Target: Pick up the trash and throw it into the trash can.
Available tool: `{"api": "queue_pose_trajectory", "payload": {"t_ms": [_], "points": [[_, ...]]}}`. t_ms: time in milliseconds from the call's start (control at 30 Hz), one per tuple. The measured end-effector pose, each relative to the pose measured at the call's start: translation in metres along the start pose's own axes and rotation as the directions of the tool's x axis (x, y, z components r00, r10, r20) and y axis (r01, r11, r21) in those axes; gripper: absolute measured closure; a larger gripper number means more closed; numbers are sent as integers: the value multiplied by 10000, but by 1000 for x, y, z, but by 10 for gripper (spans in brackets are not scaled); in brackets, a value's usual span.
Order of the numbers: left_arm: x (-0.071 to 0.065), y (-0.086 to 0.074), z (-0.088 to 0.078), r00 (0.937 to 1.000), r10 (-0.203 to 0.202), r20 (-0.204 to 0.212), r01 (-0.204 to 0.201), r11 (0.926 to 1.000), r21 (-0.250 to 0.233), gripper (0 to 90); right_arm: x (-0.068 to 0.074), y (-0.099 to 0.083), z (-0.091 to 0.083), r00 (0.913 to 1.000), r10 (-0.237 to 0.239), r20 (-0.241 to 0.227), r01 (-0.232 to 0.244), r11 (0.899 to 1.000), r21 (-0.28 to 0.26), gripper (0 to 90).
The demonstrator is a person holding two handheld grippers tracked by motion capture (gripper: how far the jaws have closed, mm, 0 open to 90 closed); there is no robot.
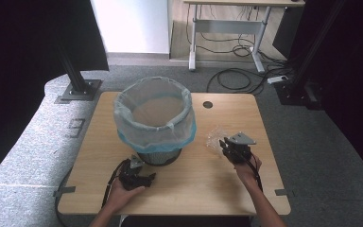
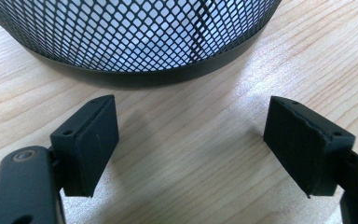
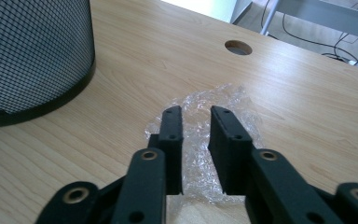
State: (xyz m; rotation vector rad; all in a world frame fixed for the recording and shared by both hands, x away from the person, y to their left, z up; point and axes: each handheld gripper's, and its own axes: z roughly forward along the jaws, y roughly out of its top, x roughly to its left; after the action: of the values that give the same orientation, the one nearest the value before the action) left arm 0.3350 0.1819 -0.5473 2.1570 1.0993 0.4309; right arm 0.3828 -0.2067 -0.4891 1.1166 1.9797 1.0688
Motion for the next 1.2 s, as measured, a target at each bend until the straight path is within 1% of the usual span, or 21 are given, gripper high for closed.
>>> {"api": "queue_pose_trajectory", "payload": {"t_ms": [133, 167, 400, 1067, 1200], "points": [[0, 0, 0, 10000, -1, -1, 1, 10000, 0, 178, 1, -1, 1, 10000, -70, 11, 70, 10000, 24, 696], [0, 0, 0, 10000, -1, 11, 1, 10000, 1, 178, 1, -1, 1, 10000, -73, 28, 73, 10000, 12, 677], [0, 0, 0, 10000, -1, -2, 1, 10000, 0, 178, 2, -2, 2, 9998, -154, 102, 154, 9999, 37, 642], [-1, 0, 0, 10000, 2, 16, -2, 10000, -10, 178, 5, -2, 3, 9994, -312, 125, 311, 9994, 124, 607], [-1, 0, 0, 10000, 3, 18, -3, 10000, -11, 178, 4, -2, 2, 9996, -270, 123, 270, 9996, 32, 605]]}}
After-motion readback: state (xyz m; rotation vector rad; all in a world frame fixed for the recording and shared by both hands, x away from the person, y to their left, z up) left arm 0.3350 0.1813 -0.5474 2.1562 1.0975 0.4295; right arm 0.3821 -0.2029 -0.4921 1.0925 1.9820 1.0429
